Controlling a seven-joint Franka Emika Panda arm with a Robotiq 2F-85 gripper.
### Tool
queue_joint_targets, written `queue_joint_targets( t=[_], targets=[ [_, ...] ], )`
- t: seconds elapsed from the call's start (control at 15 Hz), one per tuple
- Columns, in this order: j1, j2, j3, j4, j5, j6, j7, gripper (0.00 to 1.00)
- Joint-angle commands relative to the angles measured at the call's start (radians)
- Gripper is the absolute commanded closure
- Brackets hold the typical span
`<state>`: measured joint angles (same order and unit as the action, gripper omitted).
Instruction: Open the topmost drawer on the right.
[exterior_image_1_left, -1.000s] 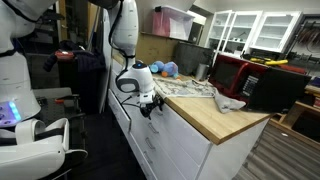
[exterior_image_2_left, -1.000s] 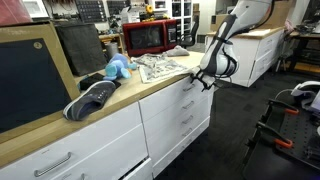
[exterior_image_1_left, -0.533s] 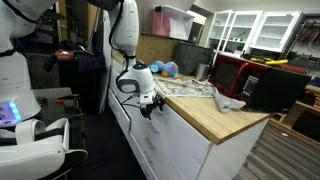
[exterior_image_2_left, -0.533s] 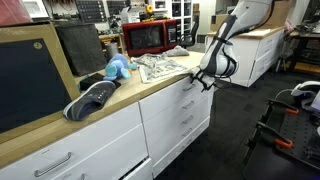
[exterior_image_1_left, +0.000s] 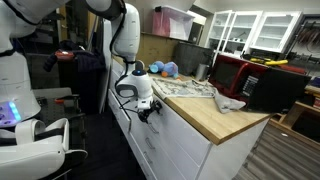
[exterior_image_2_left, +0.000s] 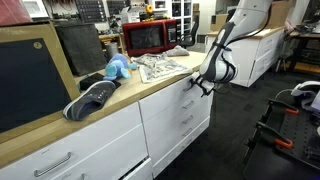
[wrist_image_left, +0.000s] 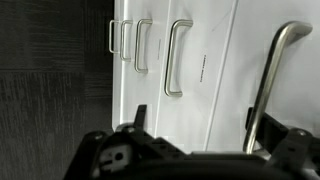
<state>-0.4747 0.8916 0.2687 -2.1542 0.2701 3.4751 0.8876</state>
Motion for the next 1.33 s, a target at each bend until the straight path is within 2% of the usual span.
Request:
queue_joint_targets(
  t=[0.0,0.4,0.8,1.27],
  targets=[
    [0.02,0.056,-0.014,0.015,0.002,-0.001,-0.023,0.0],
    [0.036,-0.008,-0.009,-0.067,0.018,-0.003,-0.018,0.0],
    [0.116,-0.071,-0.073,-0.164,0.057,-0.037,-0.03,0.0],
    [0.104,-0.174,-0.053,-0.314,0.033,-0.056,-0.024,0.0]
  ],
)
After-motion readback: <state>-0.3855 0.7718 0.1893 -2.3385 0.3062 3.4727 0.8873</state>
